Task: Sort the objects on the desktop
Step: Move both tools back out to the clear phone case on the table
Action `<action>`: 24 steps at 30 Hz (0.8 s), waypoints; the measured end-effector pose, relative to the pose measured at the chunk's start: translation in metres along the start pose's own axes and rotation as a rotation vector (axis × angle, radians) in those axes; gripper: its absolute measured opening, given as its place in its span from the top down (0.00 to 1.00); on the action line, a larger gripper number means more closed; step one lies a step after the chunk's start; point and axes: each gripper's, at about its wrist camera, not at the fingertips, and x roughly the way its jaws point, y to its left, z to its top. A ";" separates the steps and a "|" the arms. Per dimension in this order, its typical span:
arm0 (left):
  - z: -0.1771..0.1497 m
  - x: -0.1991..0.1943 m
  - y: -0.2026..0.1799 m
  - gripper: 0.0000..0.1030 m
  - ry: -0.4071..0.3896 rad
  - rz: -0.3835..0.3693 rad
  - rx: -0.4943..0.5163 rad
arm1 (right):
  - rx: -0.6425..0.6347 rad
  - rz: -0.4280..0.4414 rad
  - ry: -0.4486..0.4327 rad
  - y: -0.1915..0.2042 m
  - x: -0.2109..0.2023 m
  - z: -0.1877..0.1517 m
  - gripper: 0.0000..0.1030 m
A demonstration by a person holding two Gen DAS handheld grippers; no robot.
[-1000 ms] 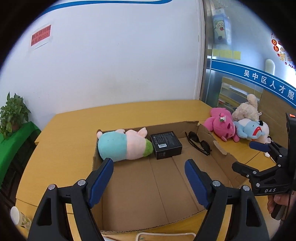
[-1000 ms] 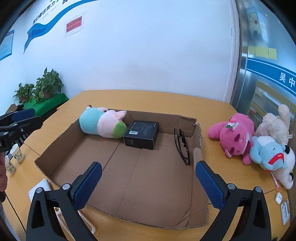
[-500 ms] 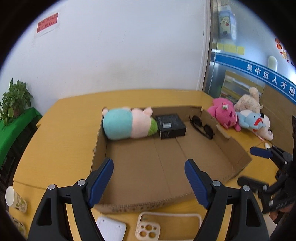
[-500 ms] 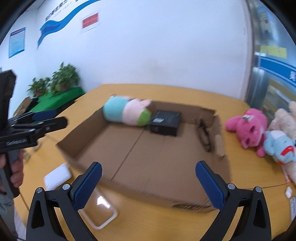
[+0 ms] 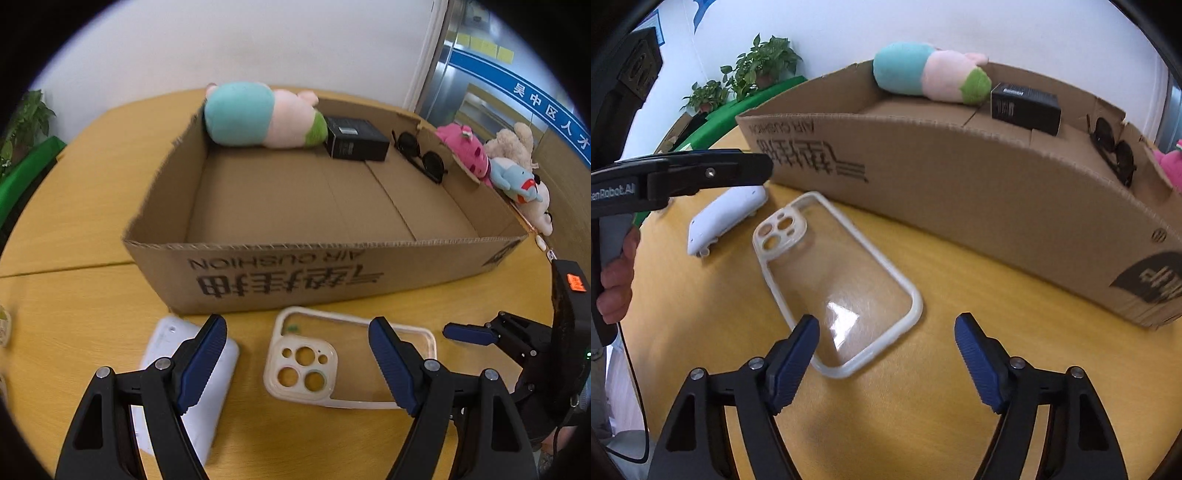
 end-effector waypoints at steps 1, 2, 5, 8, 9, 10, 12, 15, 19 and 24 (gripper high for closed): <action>0.001 0.006 -0.001 0.23 0.014 -0.002 0.006 | -0.005 0.000 -0.003 -0.001 -0.001 -0.002 0.28; 0.002 0.012 -0.003 0.23 0.030 0.001 0.012 | -0.010 -0.001 -0.004 -0.002 -0.002 -0.003 0.28; 0.006 0.031 -0.010 0.23 0.102 0.034 0.018 | 0.011 -0.018 -0.008 -0.014 -0.005 -0.003 0.28; 0.004 0.049 -0.016 0.24 0.165 0.000 0.018 | 0.046 -0.035 -0.008 -0.030 -0.010 -0.002 0.26; 0.003 0.055 -0.017 0.22 0.195 -0.005 0.004 | 0.056 -0.036 -0.006 -0.034 -0.012 -0.003 0.26; 0.002 0.053 -0.019 0.24 0.175 -0.010 -0.001 | 0.063 -0.026 -0.004 -0.039 -0.013 -0.004 0.26; 0.001 0.051 -0.022 0.24 0.193 -0.028 -0.012 | 0.067 0.018 0.000 -0.042 -0.017 -0.007 0.25; -0.007 0.044 -0.029 0.24 0.218 -0.121 -0.050 | 0.039 0.070 0.009 -0.035 -0.020 -0.013 0.22; -0.021 0.035 -0.039 0.23 0.241 -0.194 -0.089 | 0.028 0.149 0.018 -0.026 -0.021 -0.017 0.19; -0.023 0.020 -0.038 0.24 0.167 -0.237 -0.148 | 0.053 0.159 0.012 -0.029 -0.022 -0.017 0.17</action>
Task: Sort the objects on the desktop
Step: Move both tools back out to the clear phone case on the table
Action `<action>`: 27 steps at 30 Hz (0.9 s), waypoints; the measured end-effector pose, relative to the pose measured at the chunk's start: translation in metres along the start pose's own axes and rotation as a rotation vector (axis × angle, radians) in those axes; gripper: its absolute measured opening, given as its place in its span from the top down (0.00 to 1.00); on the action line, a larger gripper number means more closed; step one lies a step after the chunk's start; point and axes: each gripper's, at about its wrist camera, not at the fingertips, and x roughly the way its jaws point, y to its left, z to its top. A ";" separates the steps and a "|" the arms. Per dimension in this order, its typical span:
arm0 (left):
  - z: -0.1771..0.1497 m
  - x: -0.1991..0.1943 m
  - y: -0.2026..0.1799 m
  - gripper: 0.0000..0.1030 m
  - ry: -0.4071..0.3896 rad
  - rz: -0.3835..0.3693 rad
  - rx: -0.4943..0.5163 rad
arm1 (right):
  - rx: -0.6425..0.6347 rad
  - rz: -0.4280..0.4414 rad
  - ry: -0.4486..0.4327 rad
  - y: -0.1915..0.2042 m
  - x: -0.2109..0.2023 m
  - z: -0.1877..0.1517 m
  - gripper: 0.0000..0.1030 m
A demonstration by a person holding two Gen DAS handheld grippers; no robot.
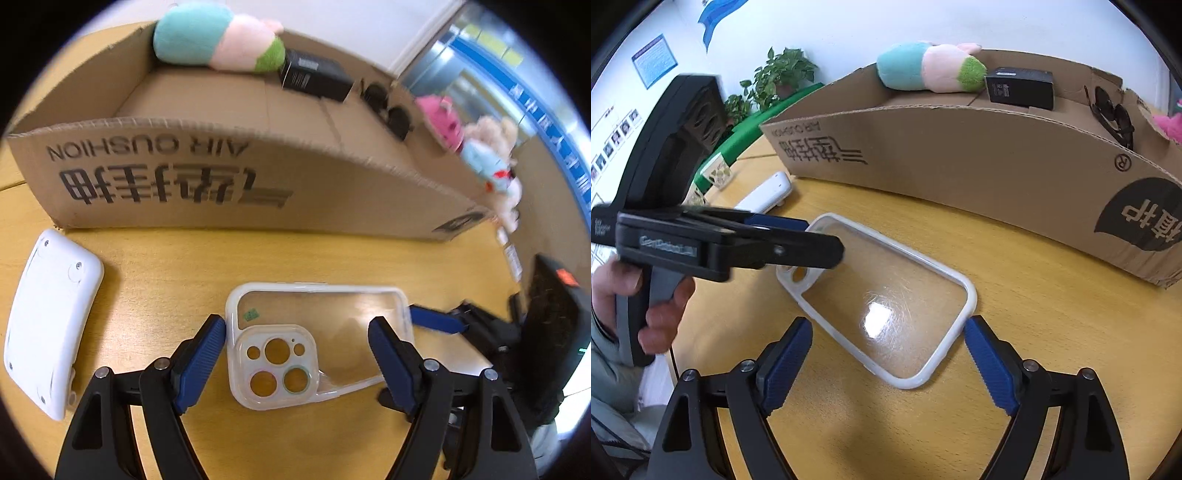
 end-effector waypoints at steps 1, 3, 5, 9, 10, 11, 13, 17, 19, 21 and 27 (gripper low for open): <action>0.000 -0.007 -0.002 0.23 -0.025 -0.015 0.001 | 0.007 0.000 -0.009 -0.002 -0.002 0.001 0.17; 0.002 -0.020 -0.010 0.23 -0.076 -0.023 0.027 | 0.014 0.006 -0.042 -0.004 -0.010 0.003 0.17; 0.005 -0.028 -0.017 0.23 -0.107 -0.024 0.052 | 0.016 0.023 -0.100 -0.003 -0.026 0.006 0.17; 0.008 -0.034 -0.016 0.24 -0.130 -0.096 0.049 | 0.000 0.035 -0.239 0.002 -0.062 0.008 0.17; 0.006 -0.033 -0.015 0.24 -0.127 -0.131 0.047 | -0.007 0.045 -0.271 0.003 -0.070 0.006 0.17; 0.008 -0.030 -0.014 0.24 -0.121 -0.148 0.045 | -0.013 0.061 -0.286 0.004 -0.074 0.005 0.17; 0.006 -0.024 -0.014 0.24 -0.112 -0.136 0.052 | -0.020 0.065 -0.287 0.005 -0.077 0.001 0.18; 0.001 -0.015 -0.005 0.24 -0.085 -0.093 0.025 | 0.033 0.004 -0.208 -0.007 -0.060 -0.005 0.18; 0.000 -0.009 0.000 0.24 -0.079 -0.064 0.018 | 0.077 -0.027 -0.181 -0.019 -0.052 -0.004 0.20; 0.000 -0.002 0.005 0.37 -0.058 -0.017 0.008 | 0.095 -0.067 -0.159 -0.028 -0.042 0.001 0.30; 0.000 0.014 0.015 0.74 -0.006 0.023 -0.012 | 0.119 -0.142 -0.098 -0.046 -0.015 0.013 0.67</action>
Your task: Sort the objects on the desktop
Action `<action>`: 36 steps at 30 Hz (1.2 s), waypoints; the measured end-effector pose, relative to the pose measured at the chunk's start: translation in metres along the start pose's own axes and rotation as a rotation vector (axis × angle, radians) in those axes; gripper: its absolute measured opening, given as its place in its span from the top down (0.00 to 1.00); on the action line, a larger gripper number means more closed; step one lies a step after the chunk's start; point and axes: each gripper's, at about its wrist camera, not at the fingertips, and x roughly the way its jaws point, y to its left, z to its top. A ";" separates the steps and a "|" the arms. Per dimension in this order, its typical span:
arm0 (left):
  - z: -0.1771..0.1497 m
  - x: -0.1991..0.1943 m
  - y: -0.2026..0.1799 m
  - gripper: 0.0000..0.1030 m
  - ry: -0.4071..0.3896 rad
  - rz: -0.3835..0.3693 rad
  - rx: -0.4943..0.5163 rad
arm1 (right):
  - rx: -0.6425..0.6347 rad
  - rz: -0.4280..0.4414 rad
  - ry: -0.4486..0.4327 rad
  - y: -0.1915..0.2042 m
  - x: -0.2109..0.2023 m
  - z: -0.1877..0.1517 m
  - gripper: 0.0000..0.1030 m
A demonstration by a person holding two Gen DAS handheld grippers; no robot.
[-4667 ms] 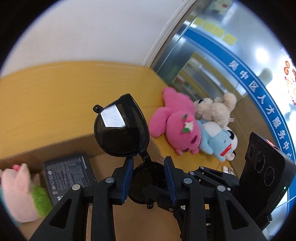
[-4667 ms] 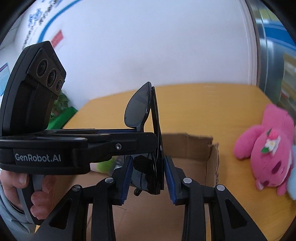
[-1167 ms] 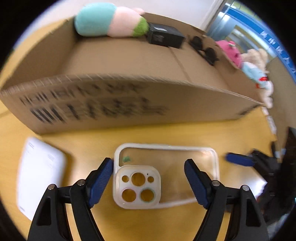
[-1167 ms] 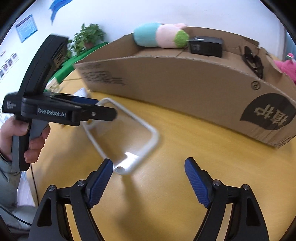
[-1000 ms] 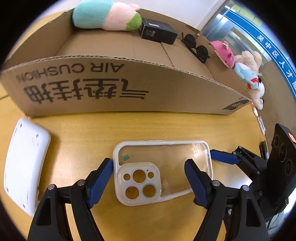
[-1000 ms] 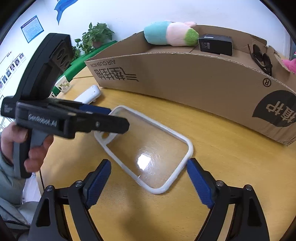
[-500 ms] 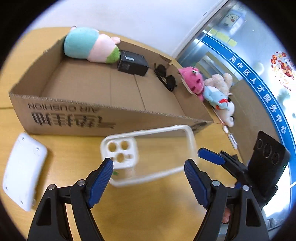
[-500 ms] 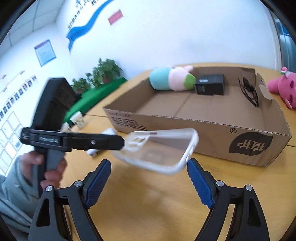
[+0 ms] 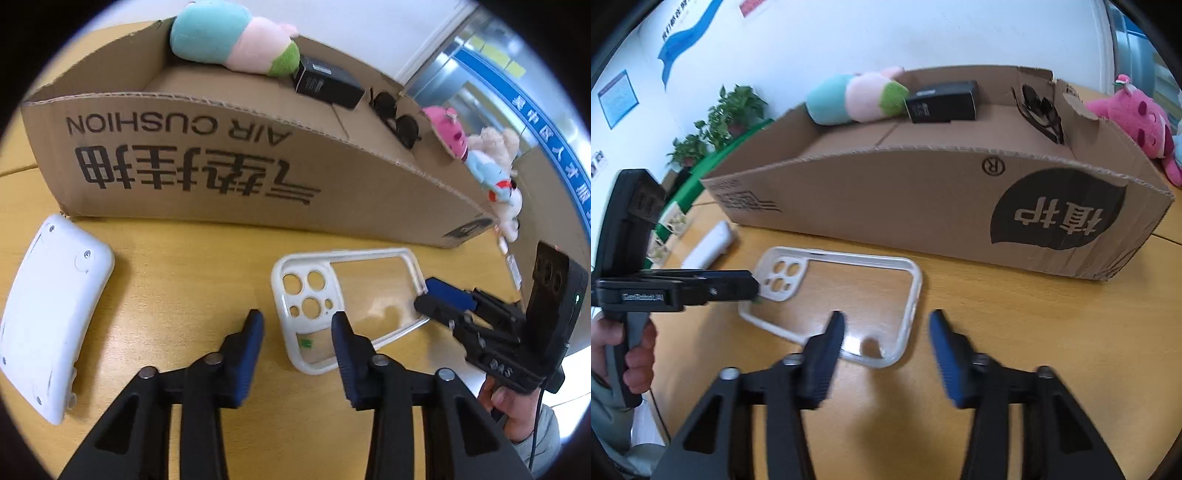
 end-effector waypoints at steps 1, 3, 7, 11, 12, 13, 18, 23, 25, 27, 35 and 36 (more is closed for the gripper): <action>0.000 0.001 0.000 0.79 0.007 0.004 0.001 | -0.006 -0.013 0.000 0.000 0.003 0.001 0.70; -0.002 0.003 0.001 0.90 0.011 0.009 -0.004 | -0.020 -0.032 -0.002 0.002 0.002 0.000 0.75; -0.004 0.002 0.000 0.91 -0.002 0.030 0.011 | -0.042 -0.060 0.001 0.001 0.001 -0.003 0.87; -0.001 -0.003 -0.008 0.91 -0.020 0.011 0.034 | -0.026 -0.056 -0.001 -0.005 -0.006 -0.008 0.90; 0.000 -0.007 -0.012 0.91 -0.034 0.007 0.044 | -0.021 -0.058 -0.006 -0.006 -0.008 -0.009 0.90; 0.001 -0.013 -0.018 0.91 -0.053 0.001 0.058 | -0.015 -0.061 -0.018 -0.007 -0.014 -0.010 0.90; 0.018 -0.049 -0.049 0.91 -0.160 -0.007 0.148 | 0.007 -0.061 -0.117 -0.009 -0.054 -0.004 0.90; 0.042 -0.087 -0.071 0.91 -0.278 -0.058 0.215 | -0.003 -0.079 -0.262 -0.002 -0.110 0.019 0.90; 0.051 -0.098 -0.079 0.91 -0.319 -0.062 0.245 | -0.024 -0.099 -0.311 0.002 -0.129 0.032 0.90; 0.063 -0.111 -0.084 0.91 -0.364 -0.064 0.272 | -0.049 -0.116 -0.352 0.007 -0.142 0.046 0.90; 0.117 -0.156 -0.077 0.91 -0.504 -0.013 0.292 | -0.176 -0.116 -0.483 0.037 -0.166 0.118 0.90; 0.124 -0.160 -0.073 0.91 -0.512 -0.003 0.292 | -0.184 -0.101 -0.490 0.040 -0.165 0.128 0.90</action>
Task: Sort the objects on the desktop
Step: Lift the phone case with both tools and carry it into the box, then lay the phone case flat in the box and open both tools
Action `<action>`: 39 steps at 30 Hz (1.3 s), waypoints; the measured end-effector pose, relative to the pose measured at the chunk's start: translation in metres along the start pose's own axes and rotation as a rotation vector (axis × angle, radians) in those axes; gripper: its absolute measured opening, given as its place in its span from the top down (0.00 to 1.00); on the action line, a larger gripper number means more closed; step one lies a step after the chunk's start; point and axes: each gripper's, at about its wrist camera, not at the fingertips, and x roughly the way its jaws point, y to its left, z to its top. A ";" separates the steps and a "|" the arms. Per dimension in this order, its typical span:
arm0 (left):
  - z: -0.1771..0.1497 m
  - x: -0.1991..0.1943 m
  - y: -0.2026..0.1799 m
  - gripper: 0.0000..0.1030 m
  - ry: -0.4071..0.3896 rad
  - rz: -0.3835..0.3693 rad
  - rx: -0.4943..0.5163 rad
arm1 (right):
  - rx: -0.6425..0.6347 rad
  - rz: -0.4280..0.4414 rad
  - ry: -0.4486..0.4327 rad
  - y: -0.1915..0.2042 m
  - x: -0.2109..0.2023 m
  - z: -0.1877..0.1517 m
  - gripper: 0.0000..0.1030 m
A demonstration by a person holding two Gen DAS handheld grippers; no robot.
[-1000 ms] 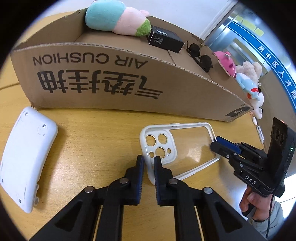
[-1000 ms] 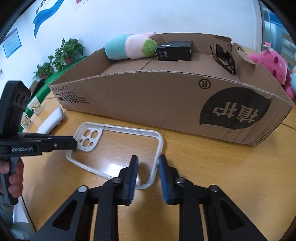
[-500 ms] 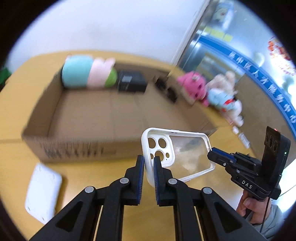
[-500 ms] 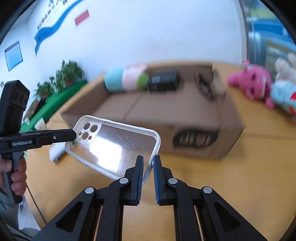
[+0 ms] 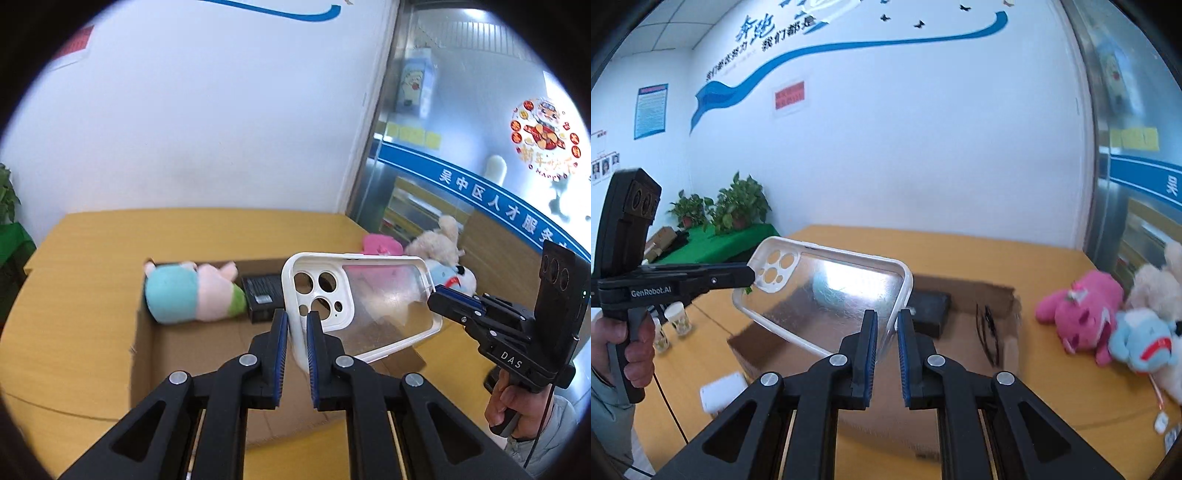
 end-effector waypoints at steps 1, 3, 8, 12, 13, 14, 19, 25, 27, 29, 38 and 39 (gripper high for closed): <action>0.005 -0.001 0.005 0.91 -0.003 0.013 0.007 | -0.007 0.012 -0.003 0.002 0.006 0.008 0.90; 0.013 0.002 0.017 0.91 -0.002 0.044 0.017 | -0.020 0.039 0.004 0.004 0.027 0.021 0.90; 0.024 0.026 0.057 0.91 0.044 0.089 -0.024 | 0.005 0.118 0.081 0.007 0.092 0.037 0.90; 0.019 0.063 0.088 0.91 0.124 0.150 -0.046 | 0.017 0.150 0.179 0.007 0.153 0.032 0.90; 0.017 0.073 0.097 0.91 0.149 0.162 -0.057 | 0.022 0.160 0.210 0.007 0.168 0.030 0.90; 0.013 0.084 0.107 0.91 0.177 0.170 -0.072 | 0.023 0.168 0.241 0.008 0.183 0.026 0.90; -0.012 0.129 0.147 0.91 0.320 0.210 -0.113 | 0.049 0.203 0.390 0.010 0.250 0.000 0.89; -0.037 0.170 0.163 0.91 0.477 0.273 -0.103 | 0.098 0.245 0.610 0.009 0.318 -0.041 0.87; -0.040 0.179 0.163 0.91 0.519 0.300 -0.086 | 0.102 0.240 0.668 0.011 0.335 -0.052 0.87; -0.044 0.189 0.164 0.91 0.565 0.333 -0.067 | 0.091 0.230 0.721 0.013 0.350 -0.061 0.87; -0.044 0.194 0.165 0.91 0.609 0.405 -0.052 | 0.150 0.249 0.788 0.009 0.366 -0.069 0.86; -0.044 0.190 0.164 0.90 0.602 0.410 -0.049 | 0.145 0.248 0.786 0.010 0.363 -0.070 0.86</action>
